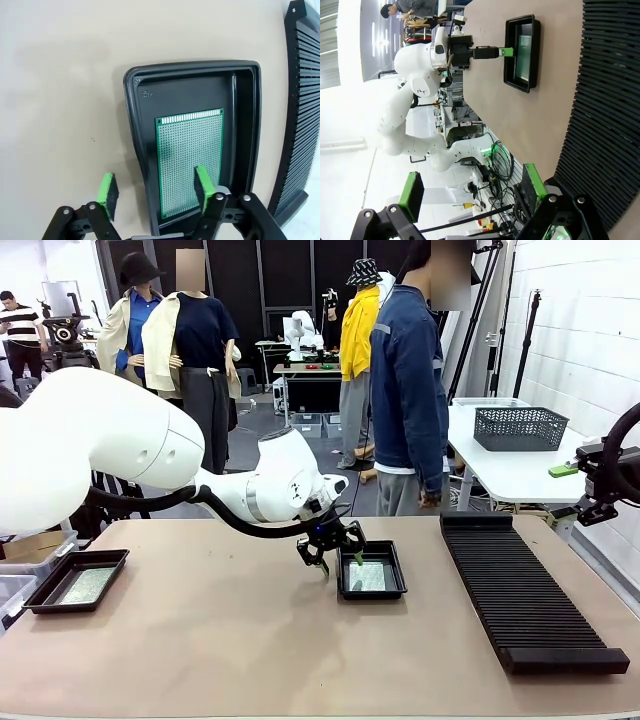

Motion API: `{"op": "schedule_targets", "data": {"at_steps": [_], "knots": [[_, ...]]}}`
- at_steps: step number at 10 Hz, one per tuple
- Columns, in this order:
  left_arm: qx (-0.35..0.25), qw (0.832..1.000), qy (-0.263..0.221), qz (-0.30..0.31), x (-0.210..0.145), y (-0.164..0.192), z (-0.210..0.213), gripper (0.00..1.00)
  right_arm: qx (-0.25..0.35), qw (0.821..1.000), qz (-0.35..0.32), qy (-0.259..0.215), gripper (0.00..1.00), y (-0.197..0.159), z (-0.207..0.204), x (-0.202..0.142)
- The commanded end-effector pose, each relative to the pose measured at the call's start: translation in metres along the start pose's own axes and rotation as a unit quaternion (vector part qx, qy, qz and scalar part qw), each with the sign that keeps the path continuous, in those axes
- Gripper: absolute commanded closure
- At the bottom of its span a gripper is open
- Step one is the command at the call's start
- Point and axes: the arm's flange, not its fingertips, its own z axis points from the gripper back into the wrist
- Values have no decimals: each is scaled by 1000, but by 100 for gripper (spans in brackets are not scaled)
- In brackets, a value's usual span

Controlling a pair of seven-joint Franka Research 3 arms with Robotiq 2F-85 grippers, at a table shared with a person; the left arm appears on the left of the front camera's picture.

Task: Inspect and transfer BCBs to ESD trays.
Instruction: Pick up the ESD tray and place it on the left side of the table.

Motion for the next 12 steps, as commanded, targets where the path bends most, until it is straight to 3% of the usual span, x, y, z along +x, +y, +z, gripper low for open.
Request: {"op": "schedule_targets", "data": {"at_steps": [1, 4, 12], "knots": [[9, 1000, 1, -9, 8, -2, 2, 46, -1, 1000, 0, -1, 0, 1, -2, -2], [18, 1000, 13, -20, 7, 0, 4, 97, -1, 1000, 0, -1, 0, 1, -2, -2], [10, 1000, 17, -5, 2, 2, 2, 100, -1, 1000, 0, -1, 0, 1, -2, -2]]}}
